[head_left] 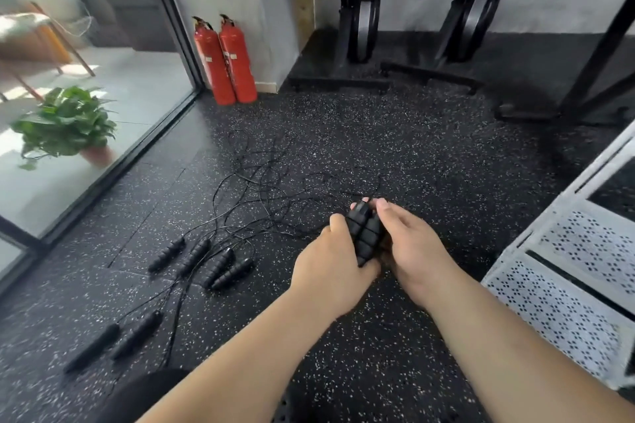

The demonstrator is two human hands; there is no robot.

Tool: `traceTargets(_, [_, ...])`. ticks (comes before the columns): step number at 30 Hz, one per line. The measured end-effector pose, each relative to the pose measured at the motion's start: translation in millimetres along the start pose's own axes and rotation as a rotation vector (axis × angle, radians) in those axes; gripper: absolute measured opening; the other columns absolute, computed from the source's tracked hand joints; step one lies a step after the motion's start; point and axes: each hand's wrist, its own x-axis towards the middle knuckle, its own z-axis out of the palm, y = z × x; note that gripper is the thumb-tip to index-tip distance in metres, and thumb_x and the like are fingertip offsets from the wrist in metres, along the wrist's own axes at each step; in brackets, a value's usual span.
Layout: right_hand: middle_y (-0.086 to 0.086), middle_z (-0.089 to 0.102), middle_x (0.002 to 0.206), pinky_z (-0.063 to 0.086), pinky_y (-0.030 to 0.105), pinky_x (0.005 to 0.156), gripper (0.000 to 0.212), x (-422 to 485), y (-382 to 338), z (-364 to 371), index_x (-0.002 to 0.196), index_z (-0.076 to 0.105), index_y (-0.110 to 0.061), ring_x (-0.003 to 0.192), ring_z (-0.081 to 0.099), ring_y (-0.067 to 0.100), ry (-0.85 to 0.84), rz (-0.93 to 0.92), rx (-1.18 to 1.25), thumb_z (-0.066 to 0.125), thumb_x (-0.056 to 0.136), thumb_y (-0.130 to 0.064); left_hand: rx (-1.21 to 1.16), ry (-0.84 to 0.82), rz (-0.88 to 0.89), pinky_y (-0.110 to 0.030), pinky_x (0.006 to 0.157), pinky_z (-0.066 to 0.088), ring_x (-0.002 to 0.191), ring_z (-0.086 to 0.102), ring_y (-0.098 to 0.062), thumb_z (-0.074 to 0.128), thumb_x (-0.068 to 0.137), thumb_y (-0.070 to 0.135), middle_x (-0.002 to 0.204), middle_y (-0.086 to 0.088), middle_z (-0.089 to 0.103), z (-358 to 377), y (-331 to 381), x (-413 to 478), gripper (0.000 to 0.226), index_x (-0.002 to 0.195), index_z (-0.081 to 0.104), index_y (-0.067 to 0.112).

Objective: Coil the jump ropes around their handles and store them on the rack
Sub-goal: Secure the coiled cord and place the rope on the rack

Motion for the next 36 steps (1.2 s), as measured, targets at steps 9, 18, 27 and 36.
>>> traceTargets(9, [-0.009, 0.076, 0.108, 0.050, 0.036, 0.090, 0.040, 29, 1, -12, 0.112, 0.068, -0.033, 0.101, 0.070, 0.011, 0.136, -0.086, -0.543, 0.033, 0.114, -0.052, -0.014, -0.051, -0.080, -0.036, 0.064, 0.048, 0.079, 0.063, -0.021, 0.077, 0.080, 0.047, 0.088, 0.007, 0.061, 5, -10, 39, 0.048, 0.099, 0.039, 0.026])
traceTargets(18, [-0.005, 0.076, 0.093, 0.052, 0.052, 0.081, 0.007, 55, -1, -47, 0.105, 0.069, -0.027, 0.083, 0.065, 0.012, -0.055, -0.257, -0.629, 0.062, 0.103, -0.025, -0.628, -0.367, 0.065, -0.035, 0.065, 0.051, 0.065, 0.058, -0.015, 0.078, 0.078, 0.014, 0.074, 0.007, 0.063, -12, -2, 61, 0.029, 0.100, 0.061, 0.021])
traceTargets(27, [-0.006, 0.074, 0.077, 0.049, 0.037, 0.067, 0.033, 54, -17, -59, 0.090, 0.064, -0.029, 0.059, 0.058, 0.009, -0.068, -0.294, -0.865, 0.049, 0.108, -0.052, -1.359, 0.024, -0.191, -0.040, 0.069, 0.049, 0.066, 0.056, -0.018, 0.074, 0.072, 0.014, 0.087, -0.008, 0.064, -20, -16, 73, 0.036, 0.106, 0.062, 0.017])
traceTargets(36, [0.005, 0.063, 0.070, 0.049, 0.040, 0.061, 0.028, 55, 11, -47, 0.082, 0.061, -0.027, 0.057, 0.051, 0.013, -0.147, -0.306, -0.861, 0.060, 0.107, -0.038, -1.485, -0.432, -0.201, -0.031, 0.060, 0.048, 0.068, 0.059, -0.017, 0.067, 0.083, 0.008, 0.120, -0.014, 0.074, -5, -4, 63, 0.029, 0.109, 0.076, 0.017])
